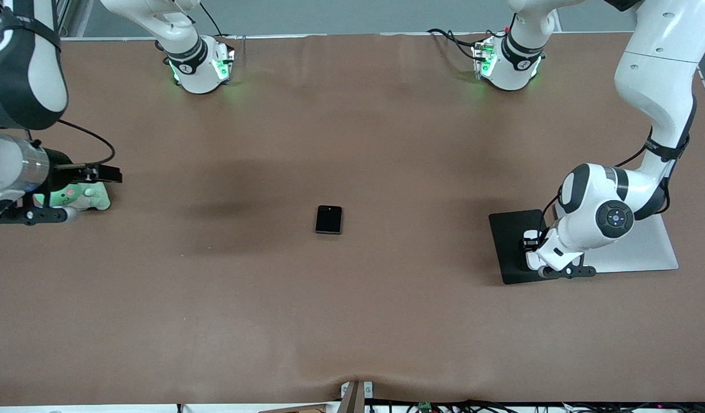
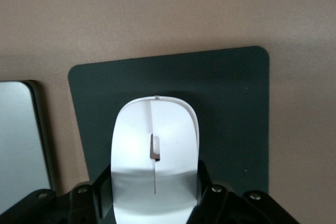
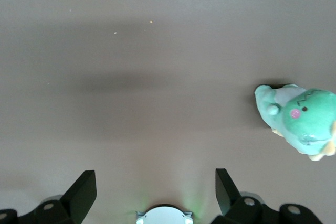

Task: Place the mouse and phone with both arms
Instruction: 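Carry the mouse with the left gripper over the grey mouse pad, then release the mouse on the pad while the right gripper reaches the phone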

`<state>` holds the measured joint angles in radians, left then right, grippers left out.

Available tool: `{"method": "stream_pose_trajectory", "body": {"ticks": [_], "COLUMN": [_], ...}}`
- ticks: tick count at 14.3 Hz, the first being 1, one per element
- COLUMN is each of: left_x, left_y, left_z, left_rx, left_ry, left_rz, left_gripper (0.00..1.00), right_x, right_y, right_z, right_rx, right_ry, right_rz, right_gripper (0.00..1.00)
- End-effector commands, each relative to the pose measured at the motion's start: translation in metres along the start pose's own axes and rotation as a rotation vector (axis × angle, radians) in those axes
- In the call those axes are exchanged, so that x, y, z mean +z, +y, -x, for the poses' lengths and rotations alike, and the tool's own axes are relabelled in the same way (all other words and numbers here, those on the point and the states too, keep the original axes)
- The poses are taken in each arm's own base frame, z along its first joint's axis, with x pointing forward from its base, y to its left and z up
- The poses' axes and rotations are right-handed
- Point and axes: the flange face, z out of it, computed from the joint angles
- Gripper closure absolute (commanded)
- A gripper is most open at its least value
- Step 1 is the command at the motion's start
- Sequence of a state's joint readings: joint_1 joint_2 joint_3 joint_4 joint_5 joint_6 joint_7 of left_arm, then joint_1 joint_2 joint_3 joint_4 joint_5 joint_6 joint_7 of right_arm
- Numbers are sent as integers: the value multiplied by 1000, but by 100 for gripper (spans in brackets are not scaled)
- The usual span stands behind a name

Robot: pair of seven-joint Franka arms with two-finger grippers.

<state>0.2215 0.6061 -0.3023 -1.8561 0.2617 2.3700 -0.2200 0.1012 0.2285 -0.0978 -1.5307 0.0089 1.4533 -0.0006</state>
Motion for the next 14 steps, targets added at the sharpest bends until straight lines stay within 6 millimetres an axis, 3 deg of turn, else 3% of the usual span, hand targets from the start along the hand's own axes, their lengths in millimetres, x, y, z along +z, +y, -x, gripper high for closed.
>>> {"method": "stream_pose_trajectory", "body": {"ticks": [1, 4, 7, 8, 9, 10, 12, 14], "left_x": [8, 17, 21, 20, 19, 17, 10, -20], "left_y": [10, 12, 16, 16, 16, 16, 16, 16], "left_z": [2, 2, 4, 3, 3, 1, 0, -6], "left_rx": [18, 20, 25, 23, 19, 15, 13, 14], "left_ry": [22, 30, 23, 25, 26, 30, 41, 80], "left_rz": [22, 34, 38, 39, 40, 38, 36, 25], "left_gripper": [87, 87, 80, 63, 27, 0, 0, 0], "right_x": [14, 28, 48, 54, 60, 68, 81, 101], "right_y": [-44, -97, -127, -141, -152, -158, -172, -191], "right_z": [-11, -16, -27, -27, -28, -29, -31, -31], "right_rx": [48, 73, 66, 48, 35, 29, 20, 18], "right_ry": [4, 3, 3, 18, 28, 27, 27, 27], "right_rz": [11, 20, -63, -63, -63, -67, -100, -120], "right_gripper": [0, 0, 0, 0, 0, 0, 0, 0]}}
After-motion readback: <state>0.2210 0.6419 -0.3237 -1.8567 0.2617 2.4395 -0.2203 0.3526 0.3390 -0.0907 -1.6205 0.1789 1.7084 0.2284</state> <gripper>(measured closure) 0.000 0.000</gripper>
